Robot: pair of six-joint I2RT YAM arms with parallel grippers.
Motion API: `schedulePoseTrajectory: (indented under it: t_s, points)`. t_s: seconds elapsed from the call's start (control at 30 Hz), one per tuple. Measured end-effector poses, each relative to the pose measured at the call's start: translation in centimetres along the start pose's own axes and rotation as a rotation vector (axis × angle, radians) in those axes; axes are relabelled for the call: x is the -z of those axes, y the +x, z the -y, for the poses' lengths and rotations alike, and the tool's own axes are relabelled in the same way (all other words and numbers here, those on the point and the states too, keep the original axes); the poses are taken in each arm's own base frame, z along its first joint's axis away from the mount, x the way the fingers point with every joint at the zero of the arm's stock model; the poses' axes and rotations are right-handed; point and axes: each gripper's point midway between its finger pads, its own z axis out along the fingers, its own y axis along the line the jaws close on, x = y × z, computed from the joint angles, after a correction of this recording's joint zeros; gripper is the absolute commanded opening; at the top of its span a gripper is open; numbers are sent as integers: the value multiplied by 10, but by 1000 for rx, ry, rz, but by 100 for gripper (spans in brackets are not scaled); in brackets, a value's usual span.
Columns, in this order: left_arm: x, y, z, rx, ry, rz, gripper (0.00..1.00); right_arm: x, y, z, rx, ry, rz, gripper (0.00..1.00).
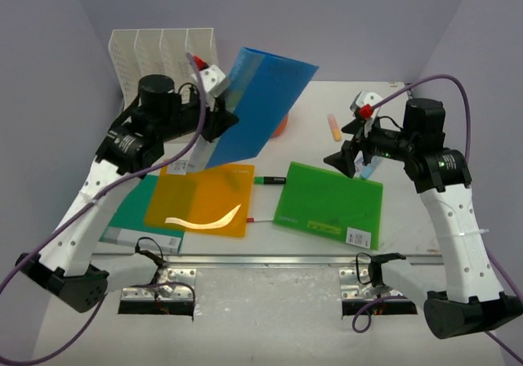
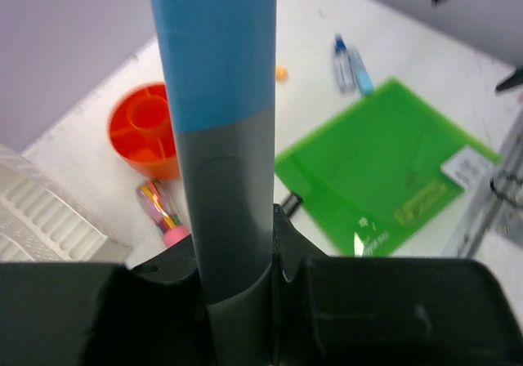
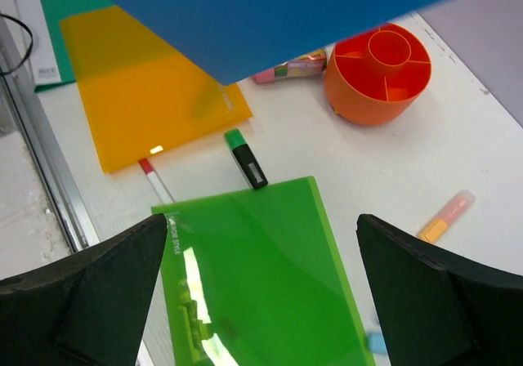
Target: Organize the desk
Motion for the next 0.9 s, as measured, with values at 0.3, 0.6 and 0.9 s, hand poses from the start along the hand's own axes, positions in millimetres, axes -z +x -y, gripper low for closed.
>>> schedulePoseTrajectory:
  t_s: [0.3, 0.6, 0.9]
  points:
    - [93, -63, -84, 23, -534, 388, 0, -8, -7, 3, -73, -12, 30, 99]
    - [154, -88, -219, -42, -1031, 509, 0, -15, 1, 2, -101, -28, 37, 99]
    - [163, -59, -331, -15, -1113, 455, 0, -24, 19, -1, -132, -49, 28, 99]
